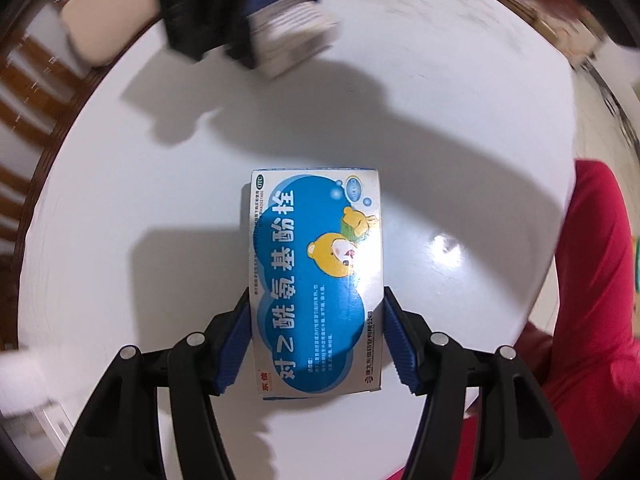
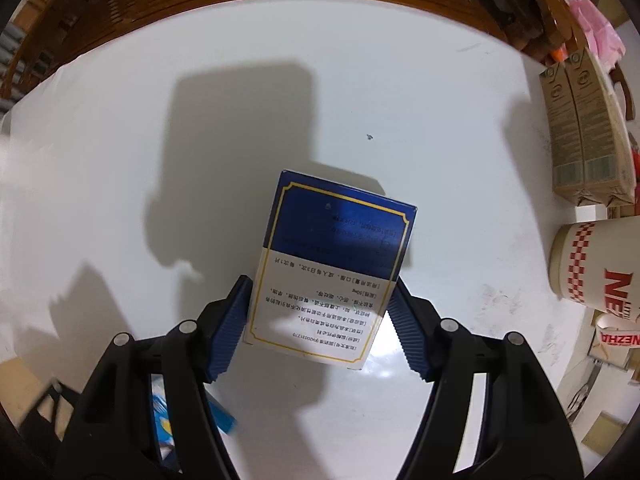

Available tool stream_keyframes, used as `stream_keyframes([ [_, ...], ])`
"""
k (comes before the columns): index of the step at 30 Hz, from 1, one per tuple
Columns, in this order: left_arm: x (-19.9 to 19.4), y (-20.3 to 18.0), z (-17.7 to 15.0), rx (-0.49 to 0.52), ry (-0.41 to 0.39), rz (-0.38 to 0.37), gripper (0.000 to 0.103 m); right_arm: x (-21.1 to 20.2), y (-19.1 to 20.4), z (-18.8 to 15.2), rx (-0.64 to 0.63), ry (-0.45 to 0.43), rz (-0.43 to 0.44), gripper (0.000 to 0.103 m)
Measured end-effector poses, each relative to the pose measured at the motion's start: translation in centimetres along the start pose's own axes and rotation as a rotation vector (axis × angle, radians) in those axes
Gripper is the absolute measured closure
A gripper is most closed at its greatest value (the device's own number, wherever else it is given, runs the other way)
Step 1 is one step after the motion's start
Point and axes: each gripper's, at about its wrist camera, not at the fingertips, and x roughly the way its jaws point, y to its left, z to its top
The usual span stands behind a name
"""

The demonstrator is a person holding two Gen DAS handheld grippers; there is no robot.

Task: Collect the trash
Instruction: 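Close the left tool on the blue medicine box while the right tool grasps the white box, then carry the blue medicine box and white box down over the white bag with both tools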

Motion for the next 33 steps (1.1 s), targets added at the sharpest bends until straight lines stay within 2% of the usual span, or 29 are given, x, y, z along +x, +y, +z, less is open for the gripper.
stream_keyframes([
  [6,-0.3,0.8,-0.7,-0.104,-0.007,-0.002,0.044,-1.3,-0.8,-2.7,-0.007,-0.071,-0.004,0.037],
  [14,-2.1,0.8,-2.2,-0.206,-0.063,0.01,0.044,-4.6,-1.3,-5.9,-0.071,-0.159,-0.001,0.037],
  [18,-3.4,1.1,-2.5,-0.231,-0.079,0.019,0.044,-5.9,-1.7,-7.8,-0.098,-0.166,0.023,0.037],
  [22,-4.8,0.4,-3.5,-0.245,-0.093,0.047,0.044,-7.1,0.1,-9.6,-0.135,-0.2,0.029,0.037],
  [24,-5.4,-0.1,-4.0,-0.246,-0.099,0.055,0.044,-7.3,1.1,-9.4,-0.152,-0.216,0.036,0.037],
  [33,-9.0,-2.9,-5.7,-0.268,-0.135,0.098,0.044,-11.7,2.9,-15.5,-0.234,-0.297,0.079,0.036],
])
